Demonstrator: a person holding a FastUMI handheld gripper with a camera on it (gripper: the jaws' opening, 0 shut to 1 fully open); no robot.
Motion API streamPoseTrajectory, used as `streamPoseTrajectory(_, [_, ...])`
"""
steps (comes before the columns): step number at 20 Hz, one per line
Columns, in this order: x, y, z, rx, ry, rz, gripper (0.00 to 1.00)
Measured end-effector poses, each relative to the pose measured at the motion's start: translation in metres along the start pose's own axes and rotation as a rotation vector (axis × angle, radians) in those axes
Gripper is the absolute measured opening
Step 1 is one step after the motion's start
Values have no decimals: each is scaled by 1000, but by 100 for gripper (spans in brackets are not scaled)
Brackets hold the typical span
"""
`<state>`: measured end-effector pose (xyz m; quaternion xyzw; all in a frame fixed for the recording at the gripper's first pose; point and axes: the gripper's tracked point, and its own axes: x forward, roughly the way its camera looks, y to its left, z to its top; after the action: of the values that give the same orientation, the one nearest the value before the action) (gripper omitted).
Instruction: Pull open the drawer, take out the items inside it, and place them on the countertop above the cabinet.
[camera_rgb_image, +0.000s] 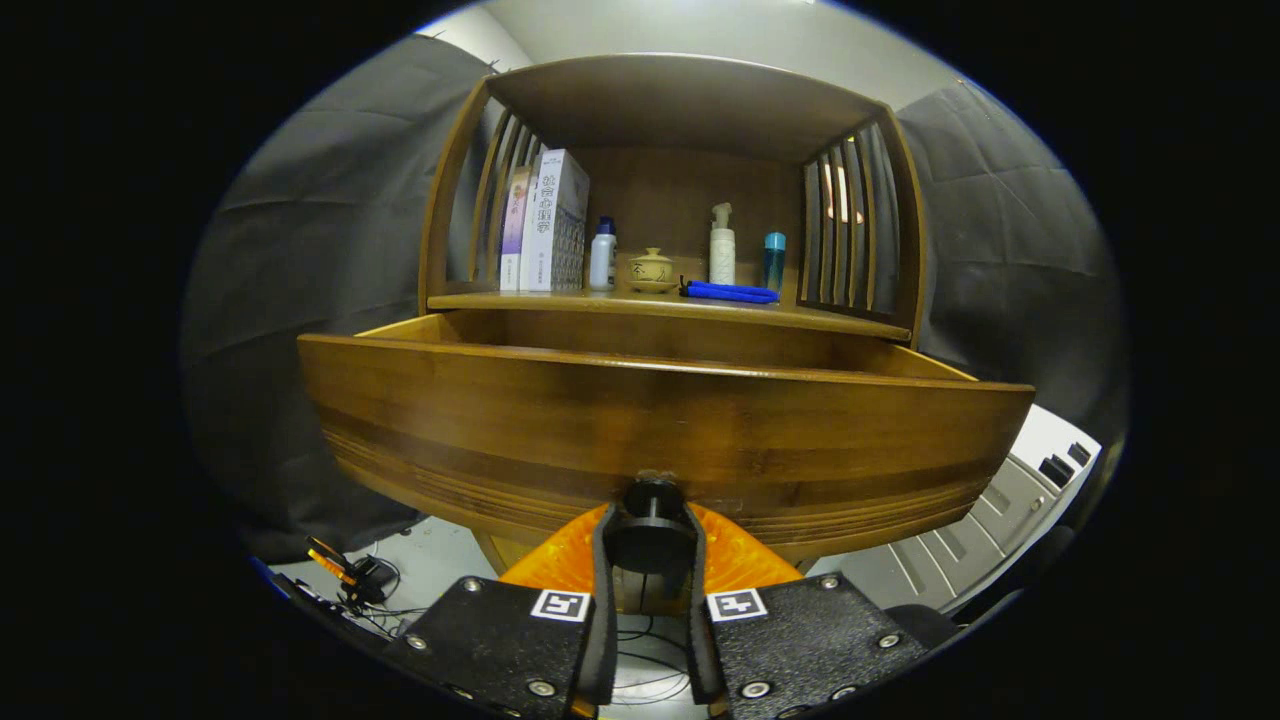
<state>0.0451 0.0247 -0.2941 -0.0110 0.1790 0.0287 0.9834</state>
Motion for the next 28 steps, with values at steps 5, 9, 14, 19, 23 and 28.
streamPoseTrajectory(5, [-12,3,10,-7,-33,42,47])
streamPoseTrajectory(9, [-38,10,68,3,-137,89,96])
streamPoseTrajectory(14, [-17,-3,129,-22,-58,46,96])
streamPoseTrajectory(19, [36,-8,140,73,149,8,96])
streamPoseTrajectory(23, [76,-13,120,129,325,-41,96])
streamPoseTrajectory(28, [103,-16,90,158,496,-75,96])
